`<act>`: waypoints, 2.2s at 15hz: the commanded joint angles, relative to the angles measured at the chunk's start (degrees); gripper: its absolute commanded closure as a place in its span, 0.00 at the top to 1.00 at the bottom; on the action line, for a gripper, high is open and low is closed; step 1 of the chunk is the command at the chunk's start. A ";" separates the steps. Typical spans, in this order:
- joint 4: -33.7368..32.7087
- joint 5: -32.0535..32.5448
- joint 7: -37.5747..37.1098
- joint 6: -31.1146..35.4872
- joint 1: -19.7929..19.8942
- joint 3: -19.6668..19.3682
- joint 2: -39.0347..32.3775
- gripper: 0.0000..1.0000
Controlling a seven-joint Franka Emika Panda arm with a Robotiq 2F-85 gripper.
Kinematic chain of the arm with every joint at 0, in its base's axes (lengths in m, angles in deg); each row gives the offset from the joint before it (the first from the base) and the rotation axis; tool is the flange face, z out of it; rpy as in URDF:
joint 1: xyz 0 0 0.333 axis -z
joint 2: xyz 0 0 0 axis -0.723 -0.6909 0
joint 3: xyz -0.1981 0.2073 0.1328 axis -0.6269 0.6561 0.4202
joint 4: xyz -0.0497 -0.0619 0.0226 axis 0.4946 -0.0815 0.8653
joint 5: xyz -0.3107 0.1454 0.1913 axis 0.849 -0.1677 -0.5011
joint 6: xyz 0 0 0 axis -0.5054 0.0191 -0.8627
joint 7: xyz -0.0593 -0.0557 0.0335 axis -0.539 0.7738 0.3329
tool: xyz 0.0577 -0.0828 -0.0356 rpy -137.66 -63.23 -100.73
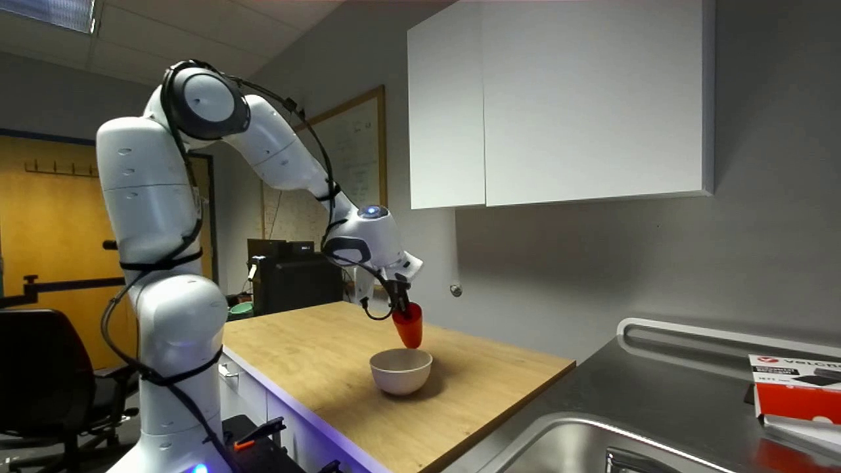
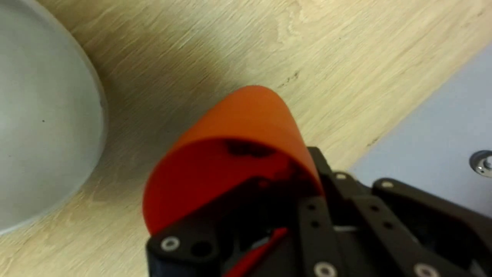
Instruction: Pour the contents of the cup into the bowl
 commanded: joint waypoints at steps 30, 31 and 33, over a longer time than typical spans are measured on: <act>-3.82 -38.54 62.27 -67.69 16.99 -20.72 -16.46 0.03; -3.77 -38.62 62.78 -68.92 17.34 -21.02 -16.79 0.03; -3.48 -38.75 63.83 -71.54 17.99 -21.47 -17.32 0.03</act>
